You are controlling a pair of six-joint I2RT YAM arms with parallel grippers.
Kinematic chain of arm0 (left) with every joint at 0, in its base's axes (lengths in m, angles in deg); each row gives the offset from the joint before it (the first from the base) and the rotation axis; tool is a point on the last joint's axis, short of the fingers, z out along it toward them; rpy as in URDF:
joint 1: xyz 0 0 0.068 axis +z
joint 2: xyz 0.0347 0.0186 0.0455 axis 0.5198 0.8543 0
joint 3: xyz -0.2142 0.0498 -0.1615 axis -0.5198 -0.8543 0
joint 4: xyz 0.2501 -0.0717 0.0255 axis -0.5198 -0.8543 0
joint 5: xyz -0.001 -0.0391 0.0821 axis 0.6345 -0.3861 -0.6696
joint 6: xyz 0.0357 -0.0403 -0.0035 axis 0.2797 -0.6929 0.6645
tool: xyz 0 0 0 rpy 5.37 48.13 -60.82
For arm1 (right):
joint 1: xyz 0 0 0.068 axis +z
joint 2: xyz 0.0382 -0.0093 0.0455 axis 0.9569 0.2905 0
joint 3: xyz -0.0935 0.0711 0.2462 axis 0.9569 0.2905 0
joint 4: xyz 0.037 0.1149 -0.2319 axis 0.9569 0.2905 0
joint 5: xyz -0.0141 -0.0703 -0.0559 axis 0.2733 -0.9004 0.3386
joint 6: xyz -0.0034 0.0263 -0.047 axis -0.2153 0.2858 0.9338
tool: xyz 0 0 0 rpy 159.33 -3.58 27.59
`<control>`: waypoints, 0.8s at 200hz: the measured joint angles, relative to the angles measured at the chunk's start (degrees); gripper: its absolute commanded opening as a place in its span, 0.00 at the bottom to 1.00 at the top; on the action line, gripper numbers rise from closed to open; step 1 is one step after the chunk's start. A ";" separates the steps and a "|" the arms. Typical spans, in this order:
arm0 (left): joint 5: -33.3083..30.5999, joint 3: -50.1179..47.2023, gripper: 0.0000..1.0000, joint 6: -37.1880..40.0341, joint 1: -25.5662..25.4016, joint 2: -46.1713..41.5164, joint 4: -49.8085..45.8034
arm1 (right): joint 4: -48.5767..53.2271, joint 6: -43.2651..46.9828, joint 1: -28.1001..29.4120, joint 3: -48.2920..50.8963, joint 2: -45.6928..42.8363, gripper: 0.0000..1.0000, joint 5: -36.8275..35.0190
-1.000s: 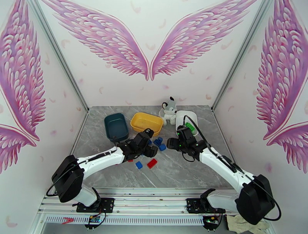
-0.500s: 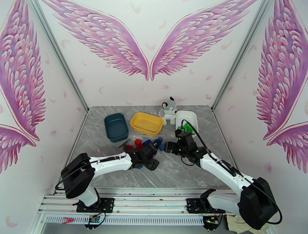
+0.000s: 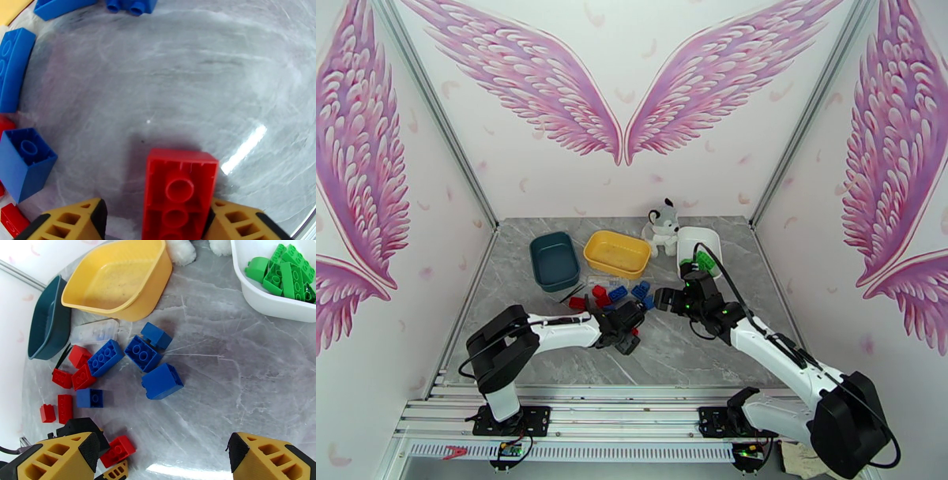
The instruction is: Sort the legos into containers by color
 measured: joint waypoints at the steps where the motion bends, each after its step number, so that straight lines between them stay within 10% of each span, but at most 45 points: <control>1: 0.02 0.09 0.56 -0.09 0.00 0.04 -0.02 | 0.00 0.00 -0.04 0.00 0.04 0.92 0.00; 67: 1.51 1.11 0.32 -0.17 -0.04 0.83 0.11 | 0.04 -0.28 -2.14 0.37 0.33 0.92 0.02; 160: -1.64 -1.64 0.29 -2.56 8.15 -8.66 -0.07 | 2.89 -4.94 -1.22 0.37 -0.02 0.97 -3.32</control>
